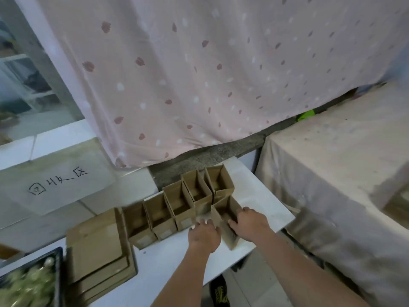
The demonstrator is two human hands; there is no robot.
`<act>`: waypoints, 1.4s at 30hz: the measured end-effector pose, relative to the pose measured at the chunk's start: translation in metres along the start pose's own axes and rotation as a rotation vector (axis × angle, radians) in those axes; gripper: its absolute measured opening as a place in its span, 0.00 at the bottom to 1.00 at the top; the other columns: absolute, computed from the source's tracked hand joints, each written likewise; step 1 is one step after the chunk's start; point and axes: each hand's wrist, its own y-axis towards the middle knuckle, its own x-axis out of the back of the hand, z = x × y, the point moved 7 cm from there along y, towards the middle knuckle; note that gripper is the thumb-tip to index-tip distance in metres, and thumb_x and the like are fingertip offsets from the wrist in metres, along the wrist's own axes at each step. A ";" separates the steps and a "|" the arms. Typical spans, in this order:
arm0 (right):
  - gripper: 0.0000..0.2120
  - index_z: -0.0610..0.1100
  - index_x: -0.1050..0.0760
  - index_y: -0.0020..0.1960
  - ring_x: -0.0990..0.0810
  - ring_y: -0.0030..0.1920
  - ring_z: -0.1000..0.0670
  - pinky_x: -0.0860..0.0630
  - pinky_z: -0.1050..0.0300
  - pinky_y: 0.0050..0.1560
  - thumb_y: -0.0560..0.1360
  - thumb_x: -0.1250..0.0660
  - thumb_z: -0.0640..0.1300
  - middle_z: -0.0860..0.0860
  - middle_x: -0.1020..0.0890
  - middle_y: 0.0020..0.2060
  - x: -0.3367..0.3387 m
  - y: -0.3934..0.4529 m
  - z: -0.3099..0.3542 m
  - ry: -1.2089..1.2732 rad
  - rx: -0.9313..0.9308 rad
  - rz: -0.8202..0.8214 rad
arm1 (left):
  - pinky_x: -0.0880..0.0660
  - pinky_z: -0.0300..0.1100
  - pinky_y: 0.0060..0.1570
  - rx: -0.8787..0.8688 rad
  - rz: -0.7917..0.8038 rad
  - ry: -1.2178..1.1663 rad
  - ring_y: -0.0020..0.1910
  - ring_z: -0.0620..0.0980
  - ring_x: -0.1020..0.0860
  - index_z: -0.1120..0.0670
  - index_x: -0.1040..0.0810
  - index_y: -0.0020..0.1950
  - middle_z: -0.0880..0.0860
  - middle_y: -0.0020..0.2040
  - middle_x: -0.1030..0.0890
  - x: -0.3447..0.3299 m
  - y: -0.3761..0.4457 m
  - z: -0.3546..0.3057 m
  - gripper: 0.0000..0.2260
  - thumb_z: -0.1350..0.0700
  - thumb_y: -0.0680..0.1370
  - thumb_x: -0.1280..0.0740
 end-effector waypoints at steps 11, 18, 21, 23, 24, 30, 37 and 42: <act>0.19 0.43 0.32 0.64 0.23 0.59 0.45 0.26 0.52 0.52 0.81 0.40 0.55 0.46 0.23 0.59 -0.035 0.081 -0.042 -0.038 -0.105 0.181 | 0.25 0.50 0.64 0.166 0.214 -0.555 0.60 0.56 0.22 0.53 0.25 0.66 0.56 0.63 0.21 -0.031 0.075 -0.026 0.19 0.44 0.85 0.47; 0.11 0.44 0.28 0.62 0.22 0.58 0.45 0.27 0.55 0.52 0.81 0.40 0.43 0.46 0.22 0.58 -0.048 0.107 -0.048 -0.048 -0.176 0.282 | 0.26 0.48 0.65 0.257 0.289 -0.778 0.63 0.58 0.23 0.60 0.25 0.67 0.60 0.65 0.22 -0.036 0.108 -0.029 0.16 0.54 0.85 0.45; 0.10 0.43 0.27 0.61 0.22 0.58 0.45 0.27 0.56 0.50 0.80 0.39 0.42 0.46 0.22 0.57 -0.042 0.111 -0.054 -0.029 -0.198 0.277 | 0.26 0.51 0.65 0.289 0.366 -0.946 0.62 0.58 0.23 0.59 0.26 0.67 0.60 0.65 0.22 -0.035 0.109 -0.040 0.16 0.53 0.85 0.46; 0.10 0.43 0.27 0.59 0.21 0.57 0.45 0.28 0.56 0.49 0.80 0.39 0.41 0.45 0.22 0.57 -0.031 0.111 -0.062 -0.071 -0.184 0.266 | 0.24 0.51 0.62 0.308 0.467 -1.135 0.58 0.58 0.22 0.58 0.28 0.68 0.59 0.64 0.22 -0.035 0.108 -0.053 0.18 0.48 0.85 0.46; 0.10 0.42 0.27 0.60 0.21 0.57 0.45 0.27 0.56 0.49 0.79 0.39 0.41 0.45 0.22 0.57 -0.025 0.110 -0.068 -0.104 -0.180 0.256 | 0.23 0.50 0.60 0.325 0.517 -1.233 0.57 0.58 0.21 0.57 0.28 0.68 0.59 0.62 0.21 -0.034 0.108 -0.060 0.21 0.44 0.84 0.45; 0.12 0.45 0.27 0.59 0.19 0.54 0.46 0.27 0.56 0.46 0.77 0.40 0.38 0.48 0.19 0.54 0.014 0.091 -0.118 -0.289 -0.160 0.187 | 0.21 0.52 0.58 0.354 0.732 -1.430 0.54 0.59 0.18 0.60 0.24 0.57 0.61 0.50 0.16 -0.012 0.114 -0.103 0.34 0.29 0.79 0.46; 0.26 0.50 0.37 0.75 0.17 0.51 0.46 0.24 0.54 0.44 0.77 0.42 0.39 0.49 0.21 0.62 0.047 0.094 -0.165 -0.266 0.030 -0.011 | 0.21 0.50 0.52 0.415 0.569 -1.373 0.53 0.55 0.22 0.55 0.28 0.68 0.56 0.57 0.21 0.027 0.134 -0.160 0.35 0.29 0.74 0.36; 0.27 0.52 0.36 0.77 0.19 0.59 0.50 0.22 0.55 0.50 0.79 0.37 0.44 0.53 0.28 0.72 0.061 0.096 -0.195 -0.133 0.215 -0.154 | 0.27 0.49 0.56 0.408 0.423 -1.404 0.55 0.55 0.25 0.56 0.32 0.73 0.54 0.58 0.24 0.035 0.145 -0.192 0.35 0.35 0.75 0.31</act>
